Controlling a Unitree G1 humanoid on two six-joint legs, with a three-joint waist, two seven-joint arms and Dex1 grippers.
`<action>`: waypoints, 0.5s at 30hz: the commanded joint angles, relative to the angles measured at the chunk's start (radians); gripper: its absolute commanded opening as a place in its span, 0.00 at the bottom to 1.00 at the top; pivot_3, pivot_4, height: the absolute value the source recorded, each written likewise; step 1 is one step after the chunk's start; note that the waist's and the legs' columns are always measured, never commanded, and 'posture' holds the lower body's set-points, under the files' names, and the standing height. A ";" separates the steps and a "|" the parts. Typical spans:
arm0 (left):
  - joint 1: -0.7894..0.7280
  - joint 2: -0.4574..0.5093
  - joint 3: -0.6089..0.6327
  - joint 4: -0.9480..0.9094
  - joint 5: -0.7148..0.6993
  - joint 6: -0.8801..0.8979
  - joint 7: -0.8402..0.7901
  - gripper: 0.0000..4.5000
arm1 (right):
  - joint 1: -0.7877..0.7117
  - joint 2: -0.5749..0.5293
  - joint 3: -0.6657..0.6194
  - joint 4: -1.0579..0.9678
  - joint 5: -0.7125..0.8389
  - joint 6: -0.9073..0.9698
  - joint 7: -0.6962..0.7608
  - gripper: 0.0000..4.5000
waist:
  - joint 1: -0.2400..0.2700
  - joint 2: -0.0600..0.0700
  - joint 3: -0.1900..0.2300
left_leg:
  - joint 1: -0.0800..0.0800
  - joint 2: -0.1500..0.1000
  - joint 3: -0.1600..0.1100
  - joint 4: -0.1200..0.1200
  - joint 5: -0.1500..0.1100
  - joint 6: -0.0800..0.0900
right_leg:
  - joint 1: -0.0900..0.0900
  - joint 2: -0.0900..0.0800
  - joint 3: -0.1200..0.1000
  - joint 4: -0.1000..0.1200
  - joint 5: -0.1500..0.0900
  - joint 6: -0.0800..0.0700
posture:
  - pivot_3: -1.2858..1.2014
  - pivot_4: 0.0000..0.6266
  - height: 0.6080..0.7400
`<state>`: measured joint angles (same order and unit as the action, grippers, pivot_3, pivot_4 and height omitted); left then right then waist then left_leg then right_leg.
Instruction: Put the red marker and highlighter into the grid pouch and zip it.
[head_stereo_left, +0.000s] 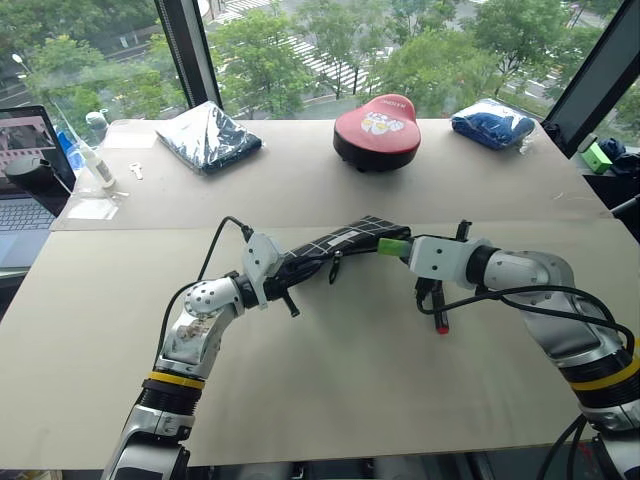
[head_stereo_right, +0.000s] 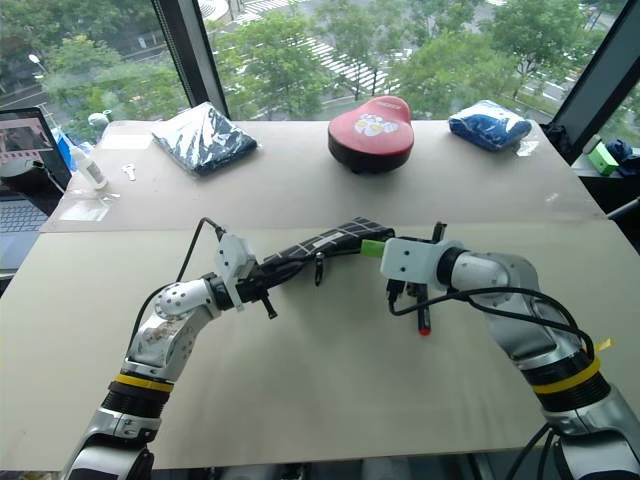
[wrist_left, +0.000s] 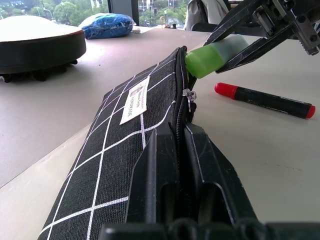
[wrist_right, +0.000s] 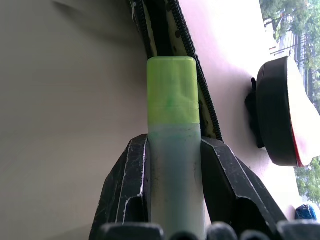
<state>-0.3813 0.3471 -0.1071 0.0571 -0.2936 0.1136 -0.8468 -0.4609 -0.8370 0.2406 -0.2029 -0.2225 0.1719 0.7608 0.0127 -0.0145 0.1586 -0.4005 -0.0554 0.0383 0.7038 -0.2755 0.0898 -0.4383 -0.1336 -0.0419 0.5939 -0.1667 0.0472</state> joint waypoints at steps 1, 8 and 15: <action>-0.021 0.001 0.008 -0.018 -0.010 -0.007 -0.012 0.00 | -0.014 -0.006 -0.043 0.005 -0.014 -0.015 -0.006 0.22 | 0.001 0.000 0.000 | 0.000 0.000 0.000 0.000 0.000 0.000 | 0.000 0.000 0.000 0.000 0.000 0.000 | 0.52 0.24 1.00; -0.023 0.001 -0.004 -0.019 -0.002 -0.017 -0.032 0.00 | -0.071 0.040 0.008 0.054 -0.057 -0.032 0.003 0.22 | -0.002 0.000 0.000 | 0.000 0.000 0.000 0.000 0.000 0.000 | 0.000 0.000 0.000 0.000 0.000 0.000 | 0.52 0.24 1.00; -0.019 -0.004 -0.006 -0.024 -0.005 -0.016 -0.035 0.00 | -0.128 0.112 0.111 0.103 -0.154 -0.097 0.000 0.22 | -0.001 0.000 0.000 | 0.000 0.000 0.000 0.000 0.000 -0.001 | 0.000 0.001 0.000 0.000 0.000 0.000 | 0.52 0.24 1.00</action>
<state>-0.3883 0.3480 -0.1132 0.0579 -0.2925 0.1113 -0.8758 -0.5498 -0.7383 0.3430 -0.0956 -0.3470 0.1173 0.7658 0.0113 -0.0144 0.1586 -0.4006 -0.0555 0.0385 0.7040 -0.2751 0.0893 -0.4384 -0.1330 -0.0417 0.5940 -0.1666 0.0471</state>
